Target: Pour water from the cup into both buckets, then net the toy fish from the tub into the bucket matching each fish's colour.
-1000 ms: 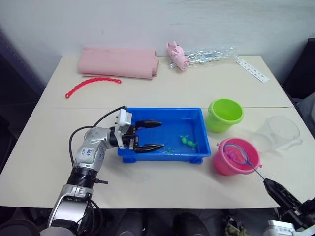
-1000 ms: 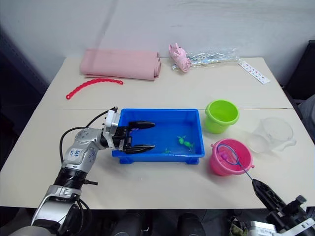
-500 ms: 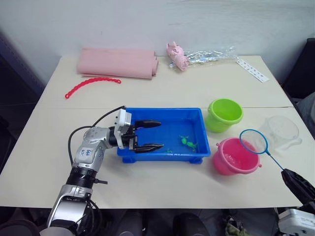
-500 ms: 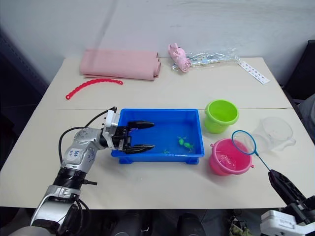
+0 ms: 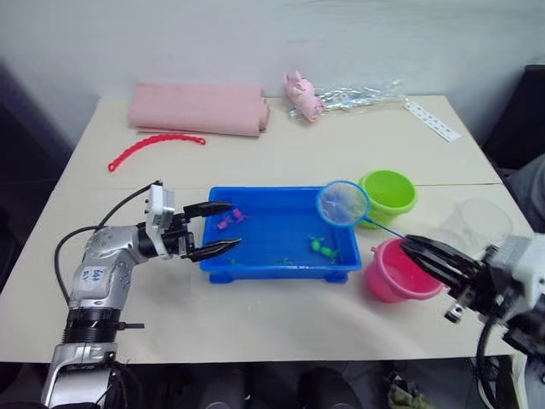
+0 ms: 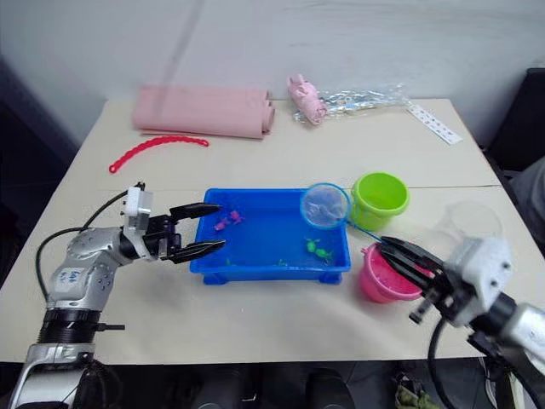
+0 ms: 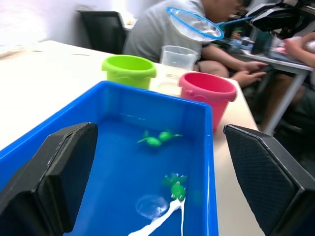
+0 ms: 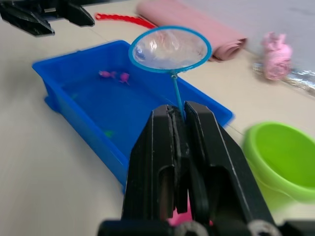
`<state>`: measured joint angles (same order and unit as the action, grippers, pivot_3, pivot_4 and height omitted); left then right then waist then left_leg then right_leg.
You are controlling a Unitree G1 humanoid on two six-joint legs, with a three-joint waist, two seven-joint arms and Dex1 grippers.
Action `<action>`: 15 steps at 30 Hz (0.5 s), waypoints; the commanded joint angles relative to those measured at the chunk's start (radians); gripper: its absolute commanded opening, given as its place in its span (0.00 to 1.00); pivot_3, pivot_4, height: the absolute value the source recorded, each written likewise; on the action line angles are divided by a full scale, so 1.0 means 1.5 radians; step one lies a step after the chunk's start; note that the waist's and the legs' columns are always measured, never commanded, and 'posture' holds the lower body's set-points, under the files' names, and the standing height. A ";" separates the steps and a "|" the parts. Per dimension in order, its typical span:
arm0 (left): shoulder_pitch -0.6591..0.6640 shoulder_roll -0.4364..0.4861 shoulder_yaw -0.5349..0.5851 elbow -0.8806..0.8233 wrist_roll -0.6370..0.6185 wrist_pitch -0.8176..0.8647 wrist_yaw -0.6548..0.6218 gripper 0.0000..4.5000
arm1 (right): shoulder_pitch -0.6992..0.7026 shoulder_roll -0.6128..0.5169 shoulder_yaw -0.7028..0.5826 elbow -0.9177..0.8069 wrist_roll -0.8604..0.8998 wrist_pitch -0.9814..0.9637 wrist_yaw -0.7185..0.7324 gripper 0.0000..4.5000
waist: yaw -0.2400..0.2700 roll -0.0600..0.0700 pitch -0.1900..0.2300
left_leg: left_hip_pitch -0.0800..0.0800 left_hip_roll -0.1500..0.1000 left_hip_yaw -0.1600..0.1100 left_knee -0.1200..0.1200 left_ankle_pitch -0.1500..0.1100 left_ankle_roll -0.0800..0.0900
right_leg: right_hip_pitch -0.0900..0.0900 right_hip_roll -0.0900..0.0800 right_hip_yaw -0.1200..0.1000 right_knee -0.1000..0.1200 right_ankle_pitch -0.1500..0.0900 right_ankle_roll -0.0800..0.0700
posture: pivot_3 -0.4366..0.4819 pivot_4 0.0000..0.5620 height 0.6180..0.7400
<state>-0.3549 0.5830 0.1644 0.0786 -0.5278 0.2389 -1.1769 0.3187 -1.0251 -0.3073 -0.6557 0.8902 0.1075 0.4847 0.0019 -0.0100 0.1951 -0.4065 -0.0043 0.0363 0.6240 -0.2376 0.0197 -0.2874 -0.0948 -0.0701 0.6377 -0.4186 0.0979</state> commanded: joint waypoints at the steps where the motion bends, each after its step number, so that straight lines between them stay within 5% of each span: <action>1: 0.027 0.015 0.064 -0.043 -0.043 0.033 0.047 0.99 | -0.109 -0.003 0.065 0.010 0.019 0.119 -0.025 0.00 | 0.001 0.000 0.000 | 0.000 0.000 0.000 0.000 0.000 0.000 | 0.000 0.000 0.000 0.000 0.000 0.000 | 0.48 0.27 1.00; 15: 0.151 0.106 0.183 -0.099 -0.086 0.088 0.066 0.99 | -0.470 0.098 0.307 0.184 -0.148 0.331 0.099 0.00 | -0.004 -0.001 0.001 | -0.001 0.000 0.000 0.000 -0.001 0.000 | -0.001 -0.001 -0.001 -0.001 0.000 0.000 | 0.48 0.27 1.00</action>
<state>-0.1318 0.7234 0.4088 -0.0326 -0.6422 0.3839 -1.0749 -0.3675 -0.8880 0.1422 -0.3833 0.6939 0.5816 0.6346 -0.0044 -0.0112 0.1959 -0.4077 -0.0044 0.0364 0.6235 -0.2388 0.0198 -0.2890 -0.0962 -0.0710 0.6373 -0.4186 0.0979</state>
